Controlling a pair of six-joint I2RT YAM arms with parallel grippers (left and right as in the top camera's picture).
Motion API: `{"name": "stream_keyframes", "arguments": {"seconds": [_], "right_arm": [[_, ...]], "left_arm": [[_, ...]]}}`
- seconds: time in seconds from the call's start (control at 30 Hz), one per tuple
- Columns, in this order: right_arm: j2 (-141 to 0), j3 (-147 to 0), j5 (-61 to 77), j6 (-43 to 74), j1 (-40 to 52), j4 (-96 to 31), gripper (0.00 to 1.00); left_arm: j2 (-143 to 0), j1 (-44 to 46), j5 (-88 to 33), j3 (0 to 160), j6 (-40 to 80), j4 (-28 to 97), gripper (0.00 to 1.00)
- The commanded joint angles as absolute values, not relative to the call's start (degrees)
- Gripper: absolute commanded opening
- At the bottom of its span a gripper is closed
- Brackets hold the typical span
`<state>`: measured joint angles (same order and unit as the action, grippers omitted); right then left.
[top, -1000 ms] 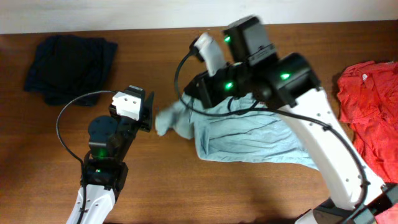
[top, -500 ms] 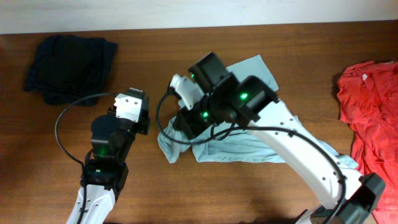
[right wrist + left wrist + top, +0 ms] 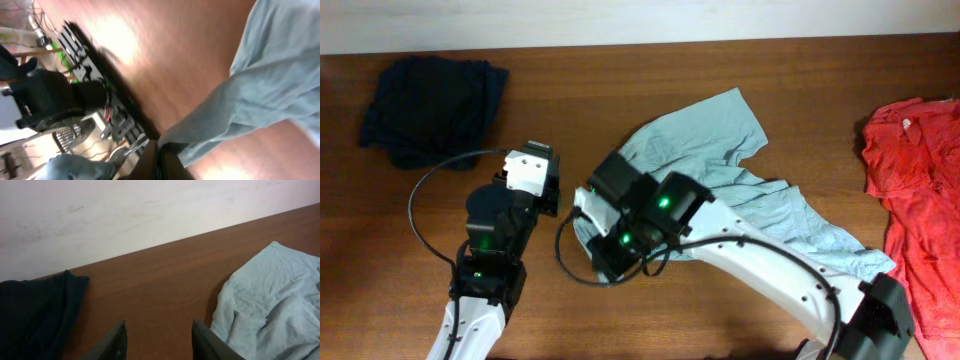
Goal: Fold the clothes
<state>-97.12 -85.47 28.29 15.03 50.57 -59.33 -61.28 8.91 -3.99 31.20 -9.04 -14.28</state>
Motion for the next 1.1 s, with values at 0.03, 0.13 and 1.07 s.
{"name": "stream_keyframes", "arguments": {"seconds": [0.03, 0.13, 1.07], "right_arm": [[-97.3, -83.8, 27.6, 18.5, 53.4, -59.1, 0.09], [-97.2, -83.9, 27.6, 18.6, 55.1, -58.9, 0.35], [-94.2, -101.5, 5.1, 12.4, 20.8, -77.8, 0.88]], "left_arm": [[-61.0, 8.7, -3.2, 31.7, -10.0, -14.5, 0.42], [-61.0, 8.7, -3.2, 31.7, -9.9, -14.5, 0.43], [-78.9, 9.9, -15.8, 75.4, 0.6, 19.8, 0.71]]}}
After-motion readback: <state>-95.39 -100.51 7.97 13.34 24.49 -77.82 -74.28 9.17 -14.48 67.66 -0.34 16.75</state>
